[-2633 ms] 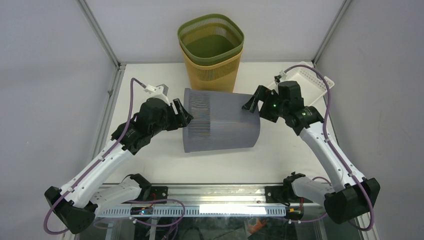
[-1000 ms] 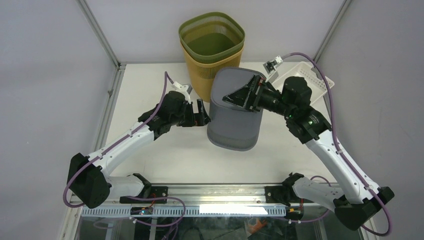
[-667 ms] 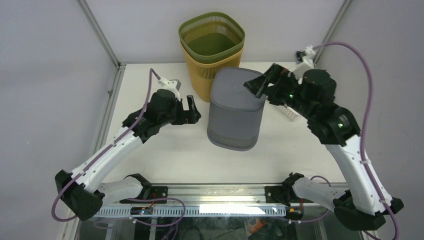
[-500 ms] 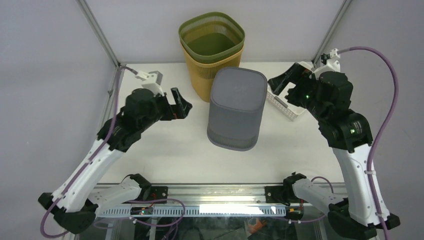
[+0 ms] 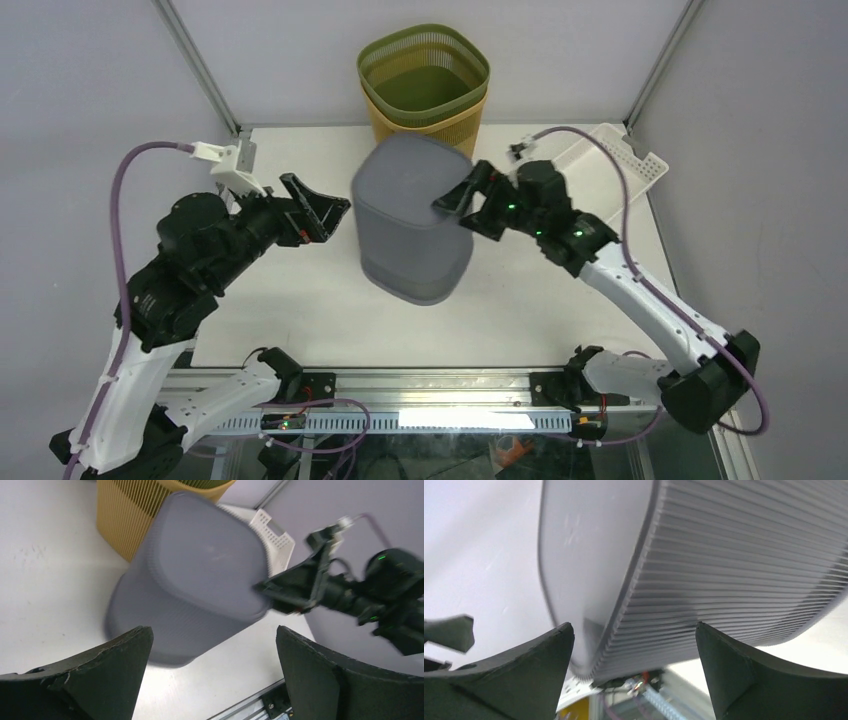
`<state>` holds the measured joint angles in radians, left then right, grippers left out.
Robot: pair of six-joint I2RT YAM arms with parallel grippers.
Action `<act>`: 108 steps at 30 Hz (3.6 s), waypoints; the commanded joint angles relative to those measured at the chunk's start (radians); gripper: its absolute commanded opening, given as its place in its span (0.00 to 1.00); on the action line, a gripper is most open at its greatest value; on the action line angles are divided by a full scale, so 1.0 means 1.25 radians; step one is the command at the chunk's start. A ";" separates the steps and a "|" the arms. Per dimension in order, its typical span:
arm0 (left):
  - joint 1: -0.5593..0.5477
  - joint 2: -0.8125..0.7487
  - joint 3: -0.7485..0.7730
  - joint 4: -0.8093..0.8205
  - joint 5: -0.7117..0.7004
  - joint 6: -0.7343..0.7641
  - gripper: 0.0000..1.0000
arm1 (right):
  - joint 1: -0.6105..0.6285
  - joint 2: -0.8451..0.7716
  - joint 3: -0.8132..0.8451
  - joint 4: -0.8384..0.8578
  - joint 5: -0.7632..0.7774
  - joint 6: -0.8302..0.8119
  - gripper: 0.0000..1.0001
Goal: Turn the large container upside down
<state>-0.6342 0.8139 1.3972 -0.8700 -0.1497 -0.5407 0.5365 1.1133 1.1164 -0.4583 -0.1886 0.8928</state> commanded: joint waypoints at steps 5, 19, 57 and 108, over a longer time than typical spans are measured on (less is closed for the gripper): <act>0.000 -0.023 0.075 -0.063 -0.012 0.018 0.99 | 0.237 0.251 0.126 0.271 -0.015 0.213 0.99; -0.003 0.049 0.000 0.027 0.410 0.109 0.99 | 0.089 -0.273 -0.099 -0.203 0.411 0.009 0.99; 0.229 0.441 -0.163 0.344 0.223 0.278 0.99 | 0.084 -0.224 0.018 -0.442 0.518 -0.002 0.99; 0.276 0.217 -0.110 0.239 0.337 0.081 0.99 | 0.013 -0.010 0.075 -0.343 0.515 -0.447 0.98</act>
<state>-0.2428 1.2106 1.3399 -0.5823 0.2272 -0.3641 0.6224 0.9676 1.1320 -0.9619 0.4416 0.5106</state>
